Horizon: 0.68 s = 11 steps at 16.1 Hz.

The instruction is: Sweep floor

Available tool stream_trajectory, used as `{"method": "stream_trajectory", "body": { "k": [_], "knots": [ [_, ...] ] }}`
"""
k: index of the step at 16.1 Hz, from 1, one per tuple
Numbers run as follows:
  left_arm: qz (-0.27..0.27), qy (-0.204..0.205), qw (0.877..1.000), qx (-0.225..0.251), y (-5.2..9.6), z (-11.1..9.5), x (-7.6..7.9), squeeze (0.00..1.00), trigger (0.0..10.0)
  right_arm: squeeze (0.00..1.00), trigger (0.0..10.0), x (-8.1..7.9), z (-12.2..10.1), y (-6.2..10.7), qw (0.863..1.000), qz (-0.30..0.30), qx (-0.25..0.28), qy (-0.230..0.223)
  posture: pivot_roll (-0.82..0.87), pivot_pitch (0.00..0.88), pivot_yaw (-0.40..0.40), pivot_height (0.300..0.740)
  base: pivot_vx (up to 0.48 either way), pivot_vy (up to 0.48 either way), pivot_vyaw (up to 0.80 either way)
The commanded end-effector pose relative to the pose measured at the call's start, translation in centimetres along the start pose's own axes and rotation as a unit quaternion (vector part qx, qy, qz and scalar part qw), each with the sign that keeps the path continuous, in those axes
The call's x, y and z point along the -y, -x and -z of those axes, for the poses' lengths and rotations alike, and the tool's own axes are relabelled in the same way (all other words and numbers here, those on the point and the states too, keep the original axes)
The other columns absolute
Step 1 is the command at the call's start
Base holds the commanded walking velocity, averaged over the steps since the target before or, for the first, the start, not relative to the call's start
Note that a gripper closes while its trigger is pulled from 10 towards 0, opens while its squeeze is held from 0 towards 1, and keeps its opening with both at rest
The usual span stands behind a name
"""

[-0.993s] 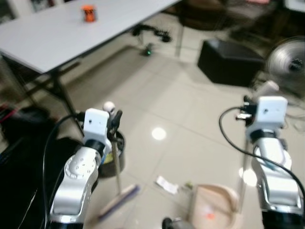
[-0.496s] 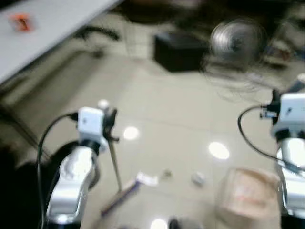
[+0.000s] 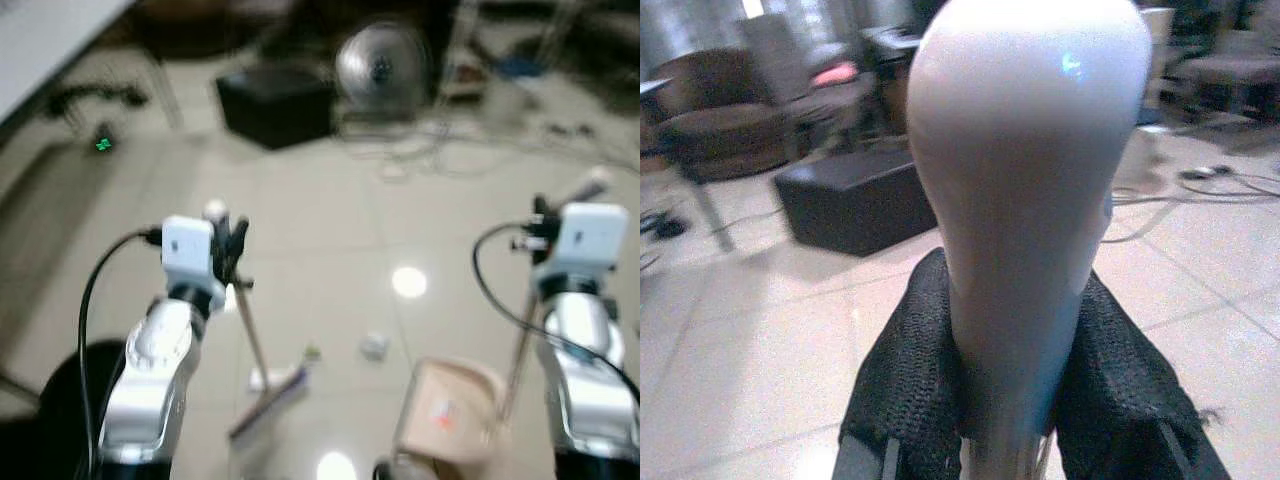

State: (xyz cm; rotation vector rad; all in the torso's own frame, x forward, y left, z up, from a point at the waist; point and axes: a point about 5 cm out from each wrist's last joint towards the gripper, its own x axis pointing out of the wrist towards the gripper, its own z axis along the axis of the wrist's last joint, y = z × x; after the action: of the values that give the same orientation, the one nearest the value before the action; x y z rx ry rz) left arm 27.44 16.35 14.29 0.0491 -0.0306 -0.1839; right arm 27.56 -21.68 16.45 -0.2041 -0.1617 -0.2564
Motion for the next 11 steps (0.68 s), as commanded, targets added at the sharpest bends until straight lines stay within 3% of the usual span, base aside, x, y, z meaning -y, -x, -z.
{"method": "stream_trajectory", "body": {
  "k": [1, 4, 6, 11],
  "knots": [
    [0.013, -0.003, 1.0, 0.015, -0.5, -0.7, 0.3, 0.0, 10.0, 0.0, 10.0, 0.0, -0.6, -0.3, 1.0, 0.005, 0.018, 0.012, 0.04, 0.056, 0.069, 0.74, 0.0, 0.0, -0.8],
    [0.015, -0.003, 1.0, 0.023, -0.8, -1.1, 0.5, 0.0, 10.0, 0.0, 10.0, -0.3, -0.2, -0.4, 1.0, -0.008, 0.003, 0.002, 0.04, 0.051, 0.064, 0.74, 0.0, 0.0, -0.18],
    [0.015, -0.003, 1.0, 0.027, -1.1, -1.2, 0.6, 0.0, 10.0, 0.0, 10.0, -1.3, -0.6, -0.2, 0.999, -0.036, 0.011, -0.026, 0.04, 0.049, 0.066, 0.74, 0.0, 0.309, 0.0],
    [0.015, -0.005, 1.0, 0.027, -1.2, -1.2, 0.4, 0.0, 10.0, 0.0, 10.0, -1.4, -0.8, -0.2, 0.998, -0.047, 0.016, -0.034, 0.04, 0.049, 0.065, 0.74, 0.0, 0.33, 0.0]
  ]
}}
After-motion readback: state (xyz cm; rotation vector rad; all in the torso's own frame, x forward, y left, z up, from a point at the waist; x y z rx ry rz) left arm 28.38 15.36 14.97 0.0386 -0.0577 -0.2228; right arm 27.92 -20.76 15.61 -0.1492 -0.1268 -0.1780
